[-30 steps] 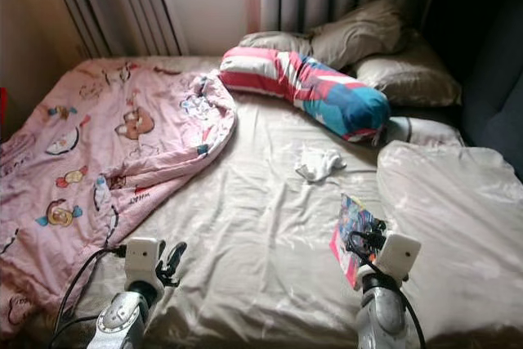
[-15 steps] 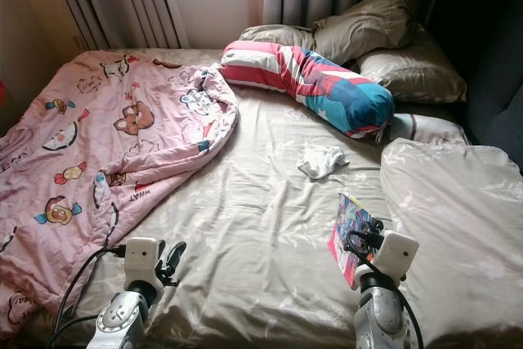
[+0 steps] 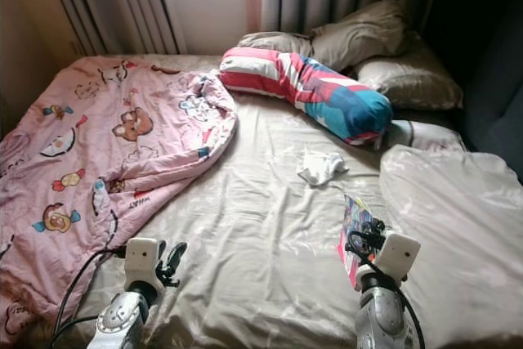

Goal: Clean up the room

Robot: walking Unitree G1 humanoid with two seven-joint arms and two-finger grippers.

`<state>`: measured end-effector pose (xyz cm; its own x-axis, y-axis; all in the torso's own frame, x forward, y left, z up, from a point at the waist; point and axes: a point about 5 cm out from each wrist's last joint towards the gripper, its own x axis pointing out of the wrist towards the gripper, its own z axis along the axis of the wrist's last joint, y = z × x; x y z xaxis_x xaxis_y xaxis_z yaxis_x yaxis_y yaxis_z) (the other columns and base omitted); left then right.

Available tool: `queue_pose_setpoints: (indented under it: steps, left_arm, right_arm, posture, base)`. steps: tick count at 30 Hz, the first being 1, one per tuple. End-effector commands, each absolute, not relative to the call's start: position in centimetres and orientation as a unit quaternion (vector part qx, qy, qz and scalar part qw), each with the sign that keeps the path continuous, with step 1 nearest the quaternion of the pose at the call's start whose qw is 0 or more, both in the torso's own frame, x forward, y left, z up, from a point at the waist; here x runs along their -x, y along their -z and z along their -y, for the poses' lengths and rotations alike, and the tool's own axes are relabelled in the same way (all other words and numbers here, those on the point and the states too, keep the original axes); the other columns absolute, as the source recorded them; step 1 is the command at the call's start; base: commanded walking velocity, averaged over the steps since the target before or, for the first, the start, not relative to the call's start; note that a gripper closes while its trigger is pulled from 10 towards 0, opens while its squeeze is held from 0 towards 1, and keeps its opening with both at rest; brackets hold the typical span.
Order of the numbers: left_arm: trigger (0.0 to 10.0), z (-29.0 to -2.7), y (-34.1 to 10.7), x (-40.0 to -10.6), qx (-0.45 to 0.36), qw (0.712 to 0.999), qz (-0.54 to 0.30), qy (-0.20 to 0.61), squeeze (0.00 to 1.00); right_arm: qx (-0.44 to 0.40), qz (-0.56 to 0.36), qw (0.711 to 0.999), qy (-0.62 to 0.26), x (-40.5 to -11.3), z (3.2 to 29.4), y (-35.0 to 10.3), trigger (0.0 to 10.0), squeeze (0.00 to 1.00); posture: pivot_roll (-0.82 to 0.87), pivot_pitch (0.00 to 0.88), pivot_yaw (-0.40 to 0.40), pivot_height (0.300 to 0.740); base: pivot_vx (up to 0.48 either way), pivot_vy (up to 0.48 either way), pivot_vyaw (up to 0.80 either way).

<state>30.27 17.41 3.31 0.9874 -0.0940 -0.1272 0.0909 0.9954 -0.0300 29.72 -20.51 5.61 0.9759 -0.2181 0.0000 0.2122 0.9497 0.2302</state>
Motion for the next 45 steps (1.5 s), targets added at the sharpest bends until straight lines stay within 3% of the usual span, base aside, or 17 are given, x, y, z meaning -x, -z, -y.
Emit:
queue_pose_setpoints:
  steps: [1,7,32,45]
  left_arm:
    - [10.0,-17.6,-3.2,-30.1,0.015,0.997,-0.065,0.044,0.00]
    - [10.0,-17.6,-3.3,-30.1,0.015,0.997,-0.064,0.043,0.00]
    - [10.0,-17.7,-3.1,-30.0,0.008,0.997,-0.067,0.044,0.00]
    - [10.0,-18.0,-2.9,-29.6,0.003,0.997,-0.070,0.045,0.00]
  right_arm:
    - [-0.111,0.028,0.988,0.107,-29.8,20.6,-6.1,10.0,0.00]
    - [-0.115,0.025,0.987,0.107,-29.9,20.5,-6.0,10.0,0.00]
    - [-0.175,0.015,0.980,0.097,-29.9,20.0,-5.5,10.0,0.00]
    - [-0.159,0.030,0.978,0.128,-30.7,21.1,-6.5,10.0,0.00]
  posture:
    - [-0.07,0.163,0.009,0.740]
    - [-0.07,0.162,0.010,0.740]
    - [-0.07,0.171,0.018,0.740]
    - [-0.06,0.188,0.028,0.740]
  base:
    - [0.285,0.000,0.00]
    - [0.293,0.000,-0.57]
    - [0.000,0.000,0.00]
    - [0.000,0.000,0.00]
